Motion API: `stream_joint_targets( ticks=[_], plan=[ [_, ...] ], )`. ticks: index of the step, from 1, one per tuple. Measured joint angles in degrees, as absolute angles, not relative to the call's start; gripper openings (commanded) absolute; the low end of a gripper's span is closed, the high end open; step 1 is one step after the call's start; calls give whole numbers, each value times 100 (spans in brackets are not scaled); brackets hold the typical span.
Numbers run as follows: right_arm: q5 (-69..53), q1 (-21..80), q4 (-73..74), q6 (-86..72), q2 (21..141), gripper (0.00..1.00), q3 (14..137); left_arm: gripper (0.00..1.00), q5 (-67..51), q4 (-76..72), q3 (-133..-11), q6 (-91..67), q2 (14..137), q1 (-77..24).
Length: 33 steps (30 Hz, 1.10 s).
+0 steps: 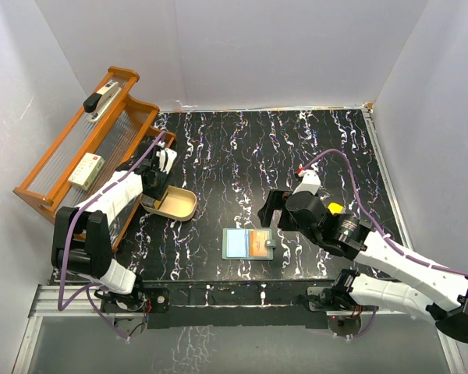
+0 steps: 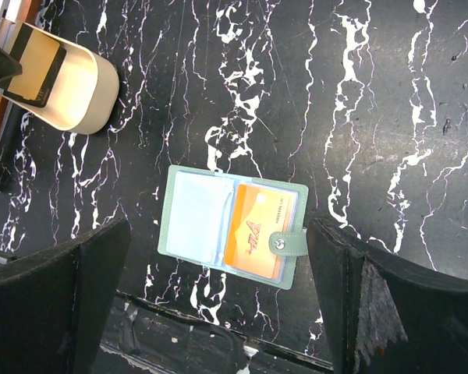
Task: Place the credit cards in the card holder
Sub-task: Pick up the credit card from the storage box.
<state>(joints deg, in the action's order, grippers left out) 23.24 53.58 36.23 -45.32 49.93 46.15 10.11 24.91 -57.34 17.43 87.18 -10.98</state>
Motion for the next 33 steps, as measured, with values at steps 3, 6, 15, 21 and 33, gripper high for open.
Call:
stream_joint_targets(
  ticks=[3, 6, 15, 21, 33],
  plan=[
    [2322, 5358, 3623, -4532, 5009, 96, 4615, 48, 1013, 2491, -5734, 1734, 8718, -1098],
    [2322, 5358, 3621, -4532, 5015, 96, 4615, 52, 1022, 2491, -5734, 1730, 8718, -1098],
    [2322, 5358, 3621, -4532, 5035, 96, 4615, 52, 1103, 2486, -5736, 1706, 8718, -1098],
    [2320, 5358, 3618, -4532, 5037, 96, 4615, 47, 1116, 2488, -5739, 1693, 8718, -1098],
    [2300, 5358, 3592, -4532, 5085, 96, 4606, 43, 1258, 2469, -5745, 1693, 8715, -1100]
  ],
)
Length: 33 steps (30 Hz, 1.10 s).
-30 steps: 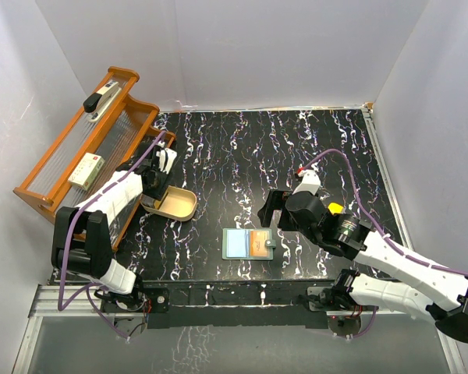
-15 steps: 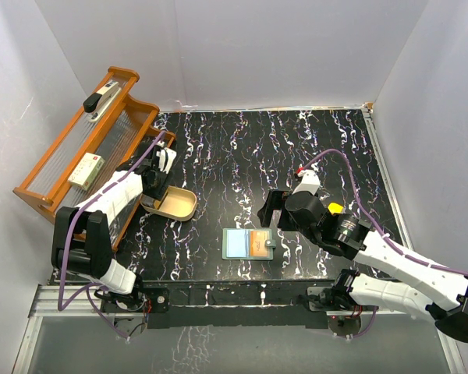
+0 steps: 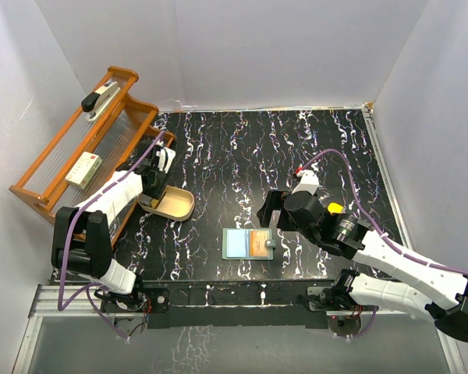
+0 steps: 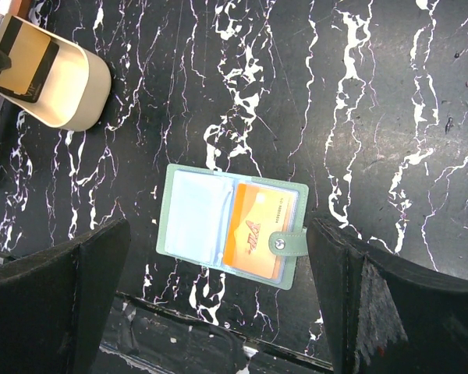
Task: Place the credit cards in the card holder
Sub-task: Pick up the credit card from the storage box.
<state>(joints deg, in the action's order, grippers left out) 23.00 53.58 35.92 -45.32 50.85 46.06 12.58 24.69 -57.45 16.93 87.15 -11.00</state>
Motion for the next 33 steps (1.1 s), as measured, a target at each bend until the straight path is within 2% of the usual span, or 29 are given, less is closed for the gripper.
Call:
stream_joint_targets(
  ticks=[8, 18, 29, 33],
  plan=[
    [2298, 5358, 3588, -4532, 5087, 96, 4604, 32, 1258, 2471, -5745, 1682, 8715, -1109],
    [2276, 5358, 3583, -4532, 5100, 96, 4602, 0, 1140, 2620, -5896, 1492, 8680, -1249],
    [2211, 5358, 3586, -4534, 5100, 96, 4600, 0, 733, 3009, -6239, 923, 8252, -1286],
    [1992, 5358, 3564, -4512, 5098, 96, 4600, 0, 106, 3024, -6235, 493, 7773, -1286]
  ],
)
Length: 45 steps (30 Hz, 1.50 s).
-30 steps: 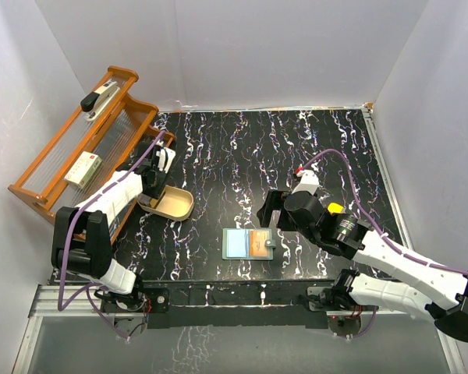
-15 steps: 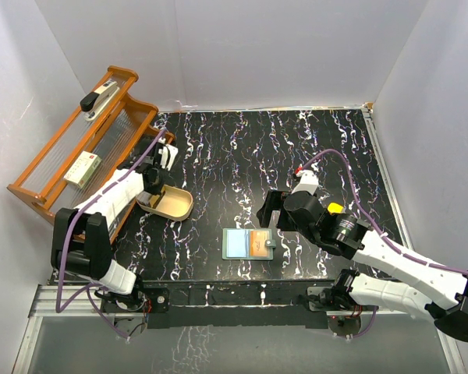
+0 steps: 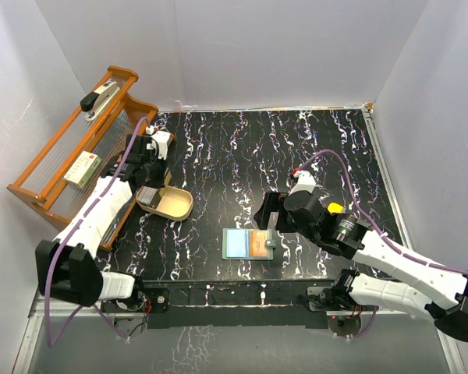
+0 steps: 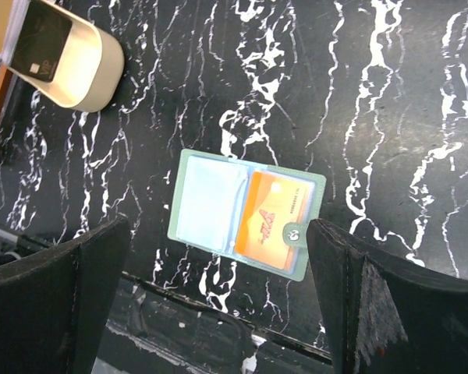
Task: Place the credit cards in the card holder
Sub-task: Pick up the credit card from the storage box, then insert the credit card into the card holder.
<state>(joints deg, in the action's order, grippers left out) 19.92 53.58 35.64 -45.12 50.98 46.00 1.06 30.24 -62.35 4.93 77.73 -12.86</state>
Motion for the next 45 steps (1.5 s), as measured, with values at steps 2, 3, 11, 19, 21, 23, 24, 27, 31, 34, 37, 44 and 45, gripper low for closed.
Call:
stream_joint_targets(
  ticks=[2, 3, 11, 19, 21, 23, 24, 27, 31, 34, 37, 44, 45],
  plan=[
    [1861, 5358, 3514, -4510, 5098, 95, 4602, 0, -344, 2967, -6211, 255, 7498, -1286],
    [1785, 5358, 3468, -4512, 5098, 93, 4602, 0, -576, 2917, -6178, 123, 7354, -1286],
    [1092, 5358, 2799, -4560, 4941, 48, 4595, 0, -2429, 2333, -5627, -1280, 6405, -1286],
    [373, 5358, 1551, -4899, 4845, 37, 4390, 0, -4062, 1033, -4810, -3435, 5992, -1330],
    [239, 5358, 1219, -5037, 4847, 38, 4278, 0, -4276, 617, -4530, -3931, 5813, -1382],
    [123, 5358, 928, -5168, 4858, 39, 4176, 0, -4447, 193, -4254, -4445, 5575, -1481],
    [89, 5358, 825, -5229, 4875, 39, 4152, 0, -4497, 8, -4154, -4659, 5476, -1546],
    [-67, 5358, 438, -5406, 5015, 40, 4143, 0, -4576, -491, -3946, -5164, 5231, -1806],
    [-198, 5358, 75, -5559, 5196, 40, 4145, 0, -4602, -1092, -3712, -5673, 5157, -2134],
    [-268, 5358, -95, -5627, 5308, 41, 4145, 0, -4606, -1535, -3413, -6069, 5166, -2355],
    [-283, 5358, -189, -5710, 5376, 41, 4145, 0, -4606, -1863, -3223, -6370, 5179, -2491],
    [-207, 5358, -235, -5861, 5347, 48, 4145, 0, -4539, -2097, -3177, -6582, 5172, -2574],
    [-154, 5358, -200, -5881, 5325, 49, 4145, 0, -4517, -2078, -3177, -6573, 5162, -2574]
  ],
)
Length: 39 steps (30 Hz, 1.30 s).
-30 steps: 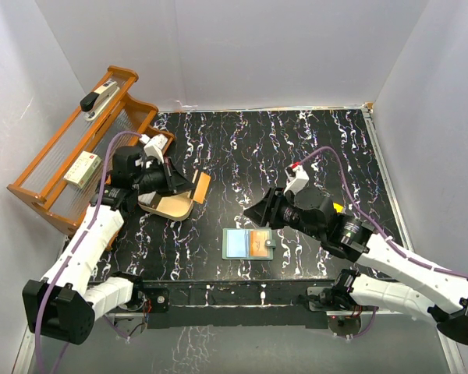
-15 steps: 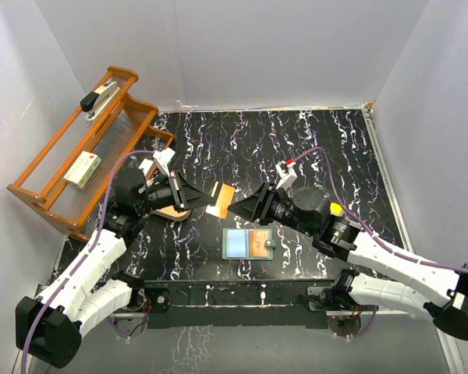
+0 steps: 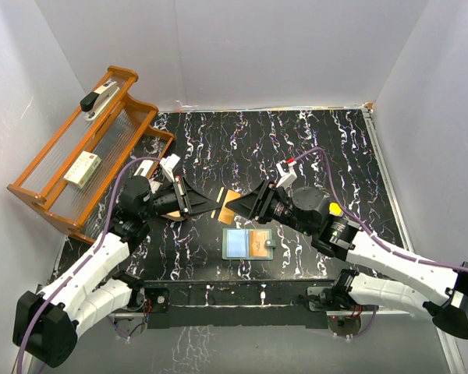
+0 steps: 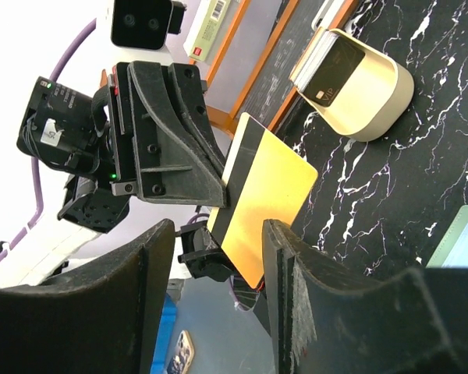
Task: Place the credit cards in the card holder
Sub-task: Insert the credit card into the card holder.
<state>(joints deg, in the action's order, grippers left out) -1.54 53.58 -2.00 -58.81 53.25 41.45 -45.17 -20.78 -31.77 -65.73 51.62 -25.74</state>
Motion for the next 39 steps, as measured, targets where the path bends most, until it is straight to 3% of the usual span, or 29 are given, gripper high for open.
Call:
stream_joint_targets(
  ticks=[13, 18, 23, 28, 34, 39],
  plan=[
    [283, 5363, 137, -6010, 5068, 44, 4145, 0, -4445, -2099, -3205, -6683, 5063, -2626],
    [239, 5363, 139, -6012, 5120, 31, 4145, 0, -4436, -2145, -3205, -6746, 5063, -2650],
    [161, 5360, 86, -5972, 5120, 2, 4136, 0, -4418, -2322, -3205, -6842, 5074, -2687],
    [152, 5347, -84, -5959, 5109, 0, 4128, 0, -4331, -2401, -3201, -6928, 5103, -2696],
    [93, 5354, -226, -5808, 5096, 0, 4040, 45, -4145, -2130, -3197, -6790, 5089, -2759],
    [255, 5365, 261, -5395, 5017, 0, 4040, 46, -3719, -1138, -3242, -6246, 4980, -2799]
  ],
)
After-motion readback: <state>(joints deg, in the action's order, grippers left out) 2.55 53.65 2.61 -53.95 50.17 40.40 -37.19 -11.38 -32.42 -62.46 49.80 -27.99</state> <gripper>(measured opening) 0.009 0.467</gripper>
